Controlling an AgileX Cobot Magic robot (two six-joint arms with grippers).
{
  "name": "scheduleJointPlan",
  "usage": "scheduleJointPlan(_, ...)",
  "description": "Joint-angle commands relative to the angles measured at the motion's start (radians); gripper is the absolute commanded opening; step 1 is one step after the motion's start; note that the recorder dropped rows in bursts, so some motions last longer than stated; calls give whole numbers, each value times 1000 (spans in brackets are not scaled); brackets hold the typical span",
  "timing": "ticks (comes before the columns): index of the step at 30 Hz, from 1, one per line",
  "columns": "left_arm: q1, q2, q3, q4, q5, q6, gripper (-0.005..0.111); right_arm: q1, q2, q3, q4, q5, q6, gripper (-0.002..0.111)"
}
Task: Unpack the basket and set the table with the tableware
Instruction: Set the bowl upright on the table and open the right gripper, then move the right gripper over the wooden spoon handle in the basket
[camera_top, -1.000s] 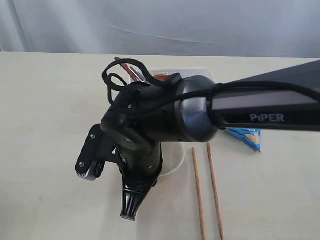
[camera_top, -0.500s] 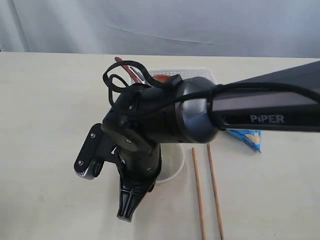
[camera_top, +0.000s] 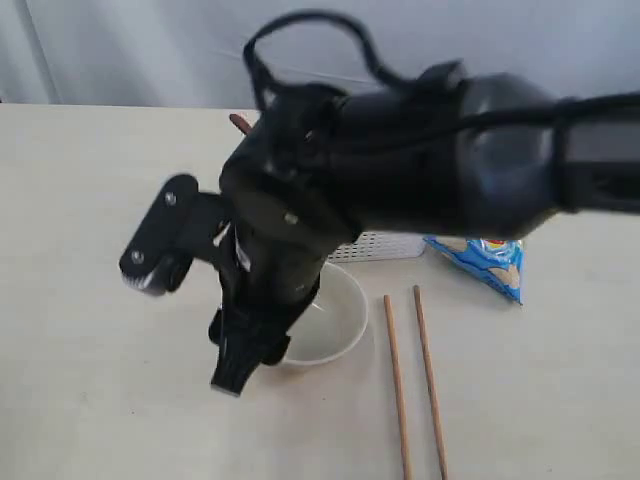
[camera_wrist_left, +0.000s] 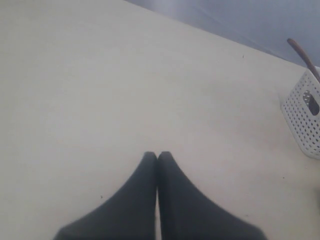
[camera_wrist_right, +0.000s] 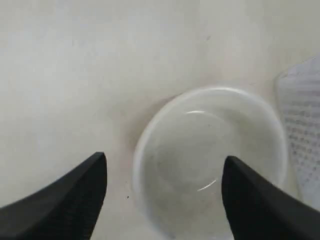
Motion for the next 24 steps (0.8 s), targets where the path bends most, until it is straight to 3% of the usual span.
scheduleJointPlan(1,-7,-2,6,-3,-5,-2,0,-65,-145,-36,-9,-59,31,63)
scheduleJointPlan(8,-7,-2,6,-3,-5,-2,0,-348,-212,-124,105,-103,68,63)
scheduleJointPlan(14,-7,-2,6,-3,-5,-2,0,-573,-133,-240,420,0,-173,63)
scheduleJointPlan(18,-7,-2,6,-3,-5,-2,0,-647,-26,-362,526,144,-274,63)
scheduleJointPlan(24,-7,-2,6,-3,-5,-2,0,-663,136,-571,544,381,-318,63)
